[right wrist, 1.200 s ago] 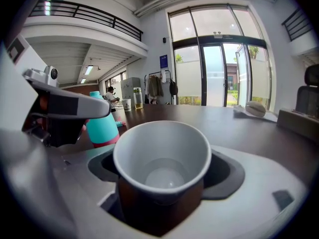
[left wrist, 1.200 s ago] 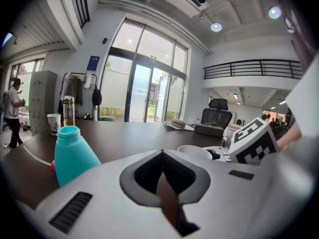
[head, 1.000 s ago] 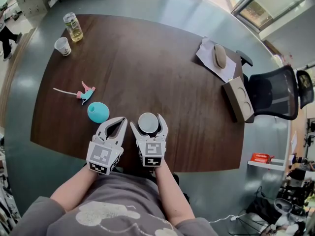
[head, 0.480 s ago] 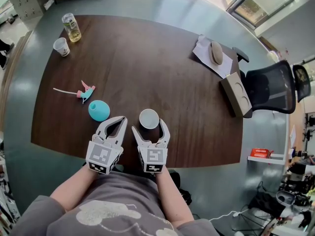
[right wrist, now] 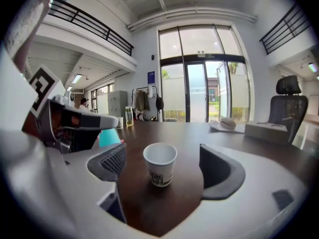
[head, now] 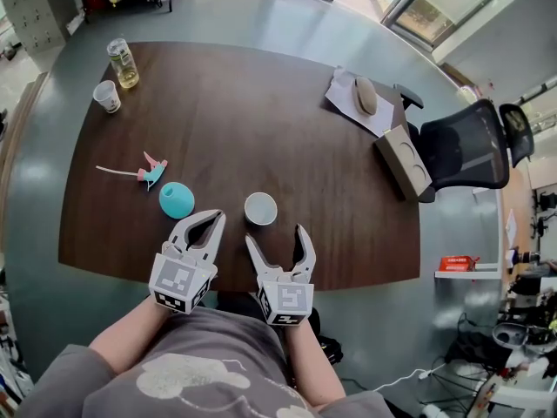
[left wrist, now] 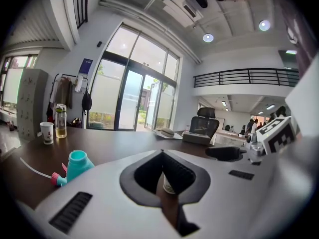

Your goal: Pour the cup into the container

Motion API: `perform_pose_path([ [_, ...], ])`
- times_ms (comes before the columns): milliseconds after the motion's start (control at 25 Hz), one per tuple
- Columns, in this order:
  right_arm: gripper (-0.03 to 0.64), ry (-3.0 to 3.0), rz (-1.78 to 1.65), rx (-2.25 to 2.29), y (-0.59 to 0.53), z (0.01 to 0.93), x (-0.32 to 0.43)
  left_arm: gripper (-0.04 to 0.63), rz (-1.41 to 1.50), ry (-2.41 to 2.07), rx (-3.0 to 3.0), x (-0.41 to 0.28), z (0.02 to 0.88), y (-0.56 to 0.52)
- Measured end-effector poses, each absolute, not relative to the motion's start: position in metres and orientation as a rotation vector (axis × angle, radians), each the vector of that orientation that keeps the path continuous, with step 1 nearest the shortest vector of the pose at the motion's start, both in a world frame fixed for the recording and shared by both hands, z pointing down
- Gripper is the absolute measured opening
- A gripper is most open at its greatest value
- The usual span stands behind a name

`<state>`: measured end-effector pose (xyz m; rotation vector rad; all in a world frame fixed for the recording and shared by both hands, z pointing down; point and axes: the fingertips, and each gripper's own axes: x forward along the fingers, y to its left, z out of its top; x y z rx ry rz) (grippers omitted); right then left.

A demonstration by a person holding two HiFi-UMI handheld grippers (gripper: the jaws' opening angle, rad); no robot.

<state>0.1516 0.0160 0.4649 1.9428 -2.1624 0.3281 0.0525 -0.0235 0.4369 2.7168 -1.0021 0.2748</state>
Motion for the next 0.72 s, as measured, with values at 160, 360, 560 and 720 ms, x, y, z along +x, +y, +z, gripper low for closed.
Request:
perform_pose_path([
  [160,0.434,-2.221,0.254,2.034,0.014,0.416,0.155,0.008,0.226,-0.987,2.731,0.052,0.416,-0.024],
  [360,0.433,-2.302,0.136,2.054,0.003,0.363,0.145,0.008,0.163,-0.992,2.769,0.049,0.387,-0.031],
  [560,0.337,-2.332,0.03,2.027,-0.002,0.33,0.131,0.007,0.114,-1.026,2.777,0.04,0.368,-0.04],
  [720,0.232,-2.356,0.021,2.042,-0.006,0.314,0.119,0.007,0.04,-1.044,2.781,0.029,0.35,-0.044],
])
